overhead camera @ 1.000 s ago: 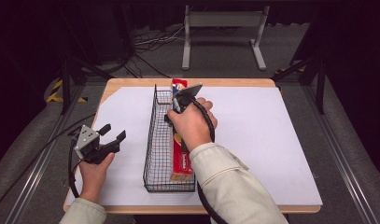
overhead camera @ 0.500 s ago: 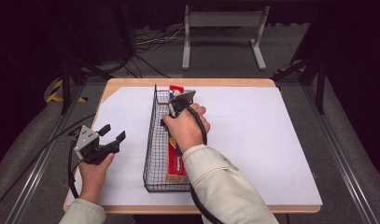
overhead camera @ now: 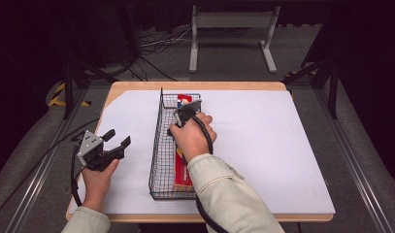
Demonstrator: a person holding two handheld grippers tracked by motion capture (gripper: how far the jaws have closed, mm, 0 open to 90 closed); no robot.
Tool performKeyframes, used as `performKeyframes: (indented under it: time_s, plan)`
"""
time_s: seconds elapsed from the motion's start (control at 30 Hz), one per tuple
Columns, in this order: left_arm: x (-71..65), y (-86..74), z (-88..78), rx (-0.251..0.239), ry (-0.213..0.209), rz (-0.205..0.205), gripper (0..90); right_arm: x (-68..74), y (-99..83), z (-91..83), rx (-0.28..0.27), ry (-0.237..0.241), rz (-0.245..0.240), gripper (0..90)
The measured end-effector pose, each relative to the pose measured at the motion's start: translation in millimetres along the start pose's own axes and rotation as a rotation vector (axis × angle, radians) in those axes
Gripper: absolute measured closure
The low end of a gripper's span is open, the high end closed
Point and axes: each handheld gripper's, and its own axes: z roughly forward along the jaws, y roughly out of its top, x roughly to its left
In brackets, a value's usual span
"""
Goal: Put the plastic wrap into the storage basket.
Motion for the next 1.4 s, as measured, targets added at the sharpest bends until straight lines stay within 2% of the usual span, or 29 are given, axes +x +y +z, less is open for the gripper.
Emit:
performKeyframes:
  time_s: [0.37,0.8,0.9,1.23,1.4]
  plan:
    - [-0.1,-0.2,1.0,0.000,0.000,0.000,33.7,-2.7,-2.5,11.5,0.006,-0.027,-0.003,39.4]
    - [-0.9,0.1,1.9,0.004,0.000,0.007,33.8,4.9,-3.5,19.3,0.015,-0.073,-0.023,39.2]
    - [-0.2,0.1,2.0,0.005,0.001,0.004,33.8,6.6,-4.8,22.2,0.035,-0.080,-0.019,39.2]
    - [-0.6,0.4,2.0,0.002,-0.001,0.006,33.8,8.1,-4.8,24.8,0.033,-0.106,-0.024,39.1]
    - [-0.2,0.5,1.6,0.001,0.001,0.004,33.8,9.5,-5.3,25.4,0.034,-0.117,-0.046,38.8]
